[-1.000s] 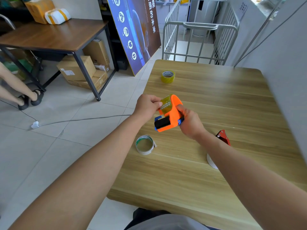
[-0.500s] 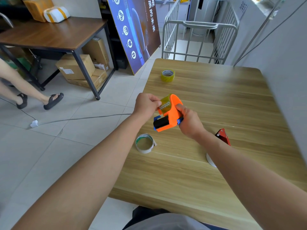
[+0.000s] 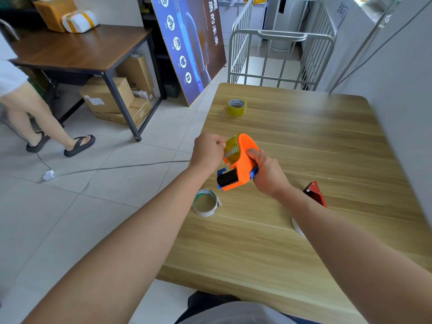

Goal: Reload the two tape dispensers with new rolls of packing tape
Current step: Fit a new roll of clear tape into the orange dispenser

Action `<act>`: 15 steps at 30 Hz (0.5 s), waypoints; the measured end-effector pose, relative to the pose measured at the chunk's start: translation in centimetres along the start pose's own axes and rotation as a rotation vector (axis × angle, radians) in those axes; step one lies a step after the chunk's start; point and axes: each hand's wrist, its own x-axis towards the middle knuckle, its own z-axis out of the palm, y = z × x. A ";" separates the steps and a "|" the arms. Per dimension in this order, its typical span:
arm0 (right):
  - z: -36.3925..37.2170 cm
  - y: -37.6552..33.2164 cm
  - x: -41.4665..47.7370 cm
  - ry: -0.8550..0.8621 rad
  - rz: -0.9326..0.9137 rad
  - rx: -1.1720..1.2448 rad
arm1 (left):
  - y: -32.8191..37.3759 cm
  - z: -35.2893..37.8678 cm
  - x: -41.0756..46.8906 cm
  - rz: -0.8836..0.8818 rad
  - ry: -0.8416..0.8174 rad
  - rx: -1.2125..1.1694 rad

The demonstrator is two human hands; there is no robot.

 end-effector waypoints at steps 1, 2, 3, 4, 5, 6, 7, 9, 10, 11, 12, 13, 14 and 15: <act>0.1 0.0 0.0 -0.001 0.001 0.007 | 0.0 0.1 -0.1 0.014 0.017 0.028; 0.1 0.0 0.0 -0.002 0.002 0.012 | 0.0 0.2 -0.2 0.031 0.030 0.053; 0.1 0.0 0.1 -0.003 0.004 0.013 | -0.1 0.3 -0.3 0.049 0.038 0.075; 0.2 0.1 0.1 -0.002 0.008 0.012 | 0.0 0.4 -0.5 0.060 0.042 0.091; 0.2 0.2 0.1 -0.003 0.013 0.013 | 0.0 0.4 -0.5 0.064 0.042 0.096; 0.2 0.2 0.1 -0.003 0.016 0.017 | 0.0 0.4 -0.6 0.061 0.039 0.091; 0.2 0.2 0.1 -0.002 0.017 0.024 | 0.0 0.4 -0.6 0.057 0.034 0.082; 0.3 0.3 0.0 -0.003 0.012 0.033 | 0.0 0.3 -0.6 0.045 0.020 0.056; 0.2 0.4 0.0 -0.003 0.010 0.036 | -0.1 0.2 -0.5 0.039 0.013 0.041; 0.2 0.5 -0.1 -0.002 0.009 0.042 | -0.1 0.1 -0.4 0.038 0.005 0.023; 0.2 0.6 -0.1 -0.001 0.008 0.050 | -0.2 -0.1 -0.4 0.039 -0.004 0.007; 0.1 0.7 -0.1 0.000 0.008 0.054 | -0.2 -0.3 -0.3 0.041 -0.013 -0.005; 0.1 0.7 0.0 -0.001 0.010 0.056 | -0.2 -0.4 -0.2 0.045 -0.022 -0.009; 0.1 0.8 0.0 -0.003 0.016 0.054 | -0.2 -0.4 -0.2 0.052 -0.027 -0.005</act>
